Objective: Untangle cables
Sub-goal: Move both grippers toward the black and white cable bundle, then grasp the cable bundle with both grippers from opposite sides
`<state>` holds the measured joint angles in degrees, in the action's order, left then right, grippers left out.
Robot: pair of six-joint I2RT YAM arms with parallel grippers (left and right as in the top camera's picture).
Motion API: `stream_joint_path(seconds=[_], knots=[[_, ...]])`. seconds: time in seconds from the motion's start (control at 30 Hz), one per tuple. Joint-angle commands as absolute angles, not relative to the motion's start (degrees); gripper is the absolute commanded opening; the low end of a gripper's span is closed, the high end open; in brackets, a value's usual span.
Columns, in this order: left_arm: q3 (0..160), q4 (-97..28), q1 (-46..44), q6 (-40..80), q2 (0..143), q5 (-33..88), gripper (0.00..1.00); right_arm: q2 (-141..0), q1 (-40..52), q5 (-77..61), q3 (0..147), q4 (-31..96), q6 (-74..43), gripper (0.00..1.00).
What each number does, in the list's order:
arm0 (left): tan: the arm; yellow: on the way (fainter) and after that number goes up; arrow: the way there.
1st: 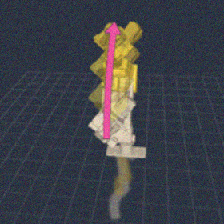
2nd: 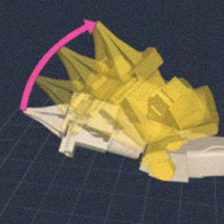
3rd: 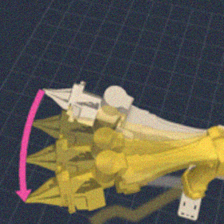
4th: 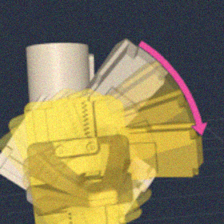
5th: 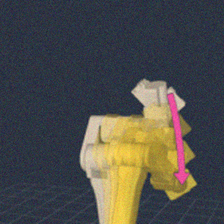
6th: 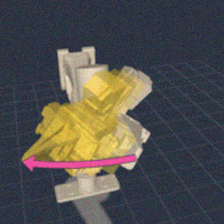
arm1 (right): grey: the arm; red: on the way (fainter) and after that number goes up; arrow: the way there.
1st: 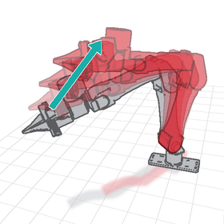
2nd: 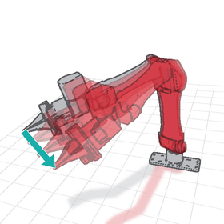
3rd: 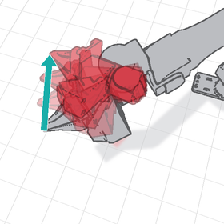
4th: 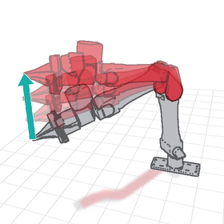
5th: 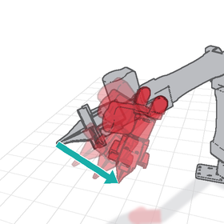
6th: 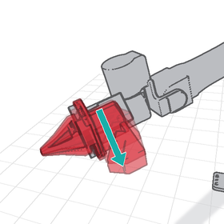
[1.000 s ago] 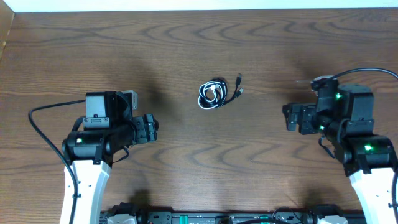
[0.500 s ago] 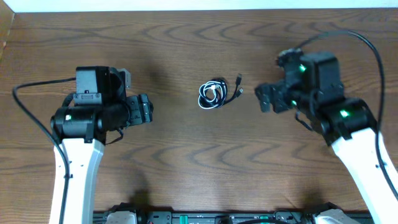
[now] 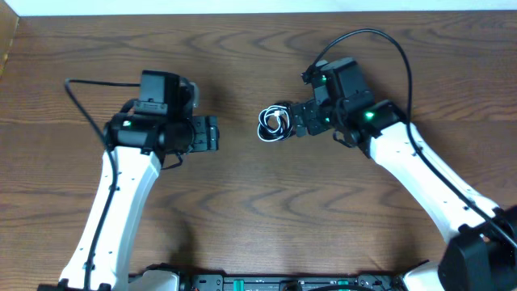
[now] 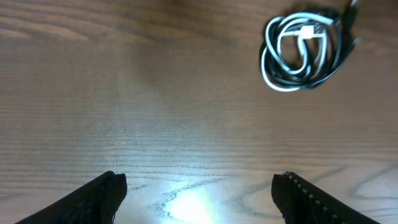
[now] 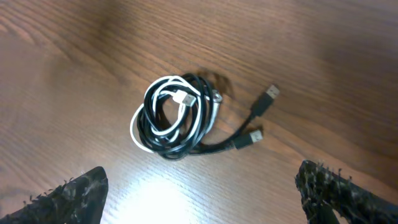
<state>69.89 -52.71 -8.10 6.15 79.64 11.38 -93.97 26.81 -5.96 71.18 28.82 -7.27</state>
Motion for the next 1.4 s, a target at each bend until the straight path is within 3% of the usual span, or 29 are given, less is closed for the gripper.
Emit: stream_joint_path(seconds=[0.0, 0.1, 0.2, 0.4, 0.67, 0.7, 0.73, 0.8, 0.87, 1.07, 1.37], knots=[[70.46, -53.17, -8.86, 5.91, 81.65, 8.32, 0.8, -97.43, 27.05, -5.43, 71.83, 27.55, -12.4, 0.9], [70.46, -53.54, -8.97, 6.39, 82.81, 8.34, 0.8, -101.08, 26.98, -5.48, 71.83, 25.39, -16.29, 0.84], [70.46, -53.52, -8.97, 6.57, 83.37, 8.32, 0.81, -104.6, 27.0, -5.5, 71.83, 22.92, -20.34, 0.69], [70.46, -53.47, -8.97, 7.7, 83.4, 8.34, 0.8, -110.48, 27.31, -5.67, 71.83, 20.08, -27.31, 0.56], [70.35, -53.45, -8.99, 8.21, 83.5, 8.51, 0.81, -115.42, 27.44, -11.11, 71.83, 18.26, -27.86, 0.48], [70.3, -53.45, -8.99, 8.29, 83.5, 8.51, 0.8, -115.44, 27.49, -11.35, 71.83, 18.11, -27.88, 0.44], [70.26, -53.45, -8.99, 8.32, 83.5, 8.54, 0.8, -115.46, 27.55, -11.35, 71.83, 17.91, -27.86, 0.3], [70.15, -53.47, -8.99, 8.54, 83.5, 8.54, 0.81, -115.39, 27.66, -11.66, 71.85, 17.28, -27.86, 0.13], [69.89, -53.43, -8.99, 9.37, 83.5, 8.54, 0.81, -115.39, 27.7, -12.62, 71.85, 16.99, -27.83, 0.01], [68.71, -52.77, -8.99, 11.94, 83.5, 9.13, 0.8, -114.24, 27.68, -16.32, 71.85, 22.04, -26.17, 0.01], [68.49, -48.69, -10.41, 12.19, 86.35, 24.88, 0.81, -105.69, 28.21, -16.36, 71.85, 35.03, -21.58, 0.01]])
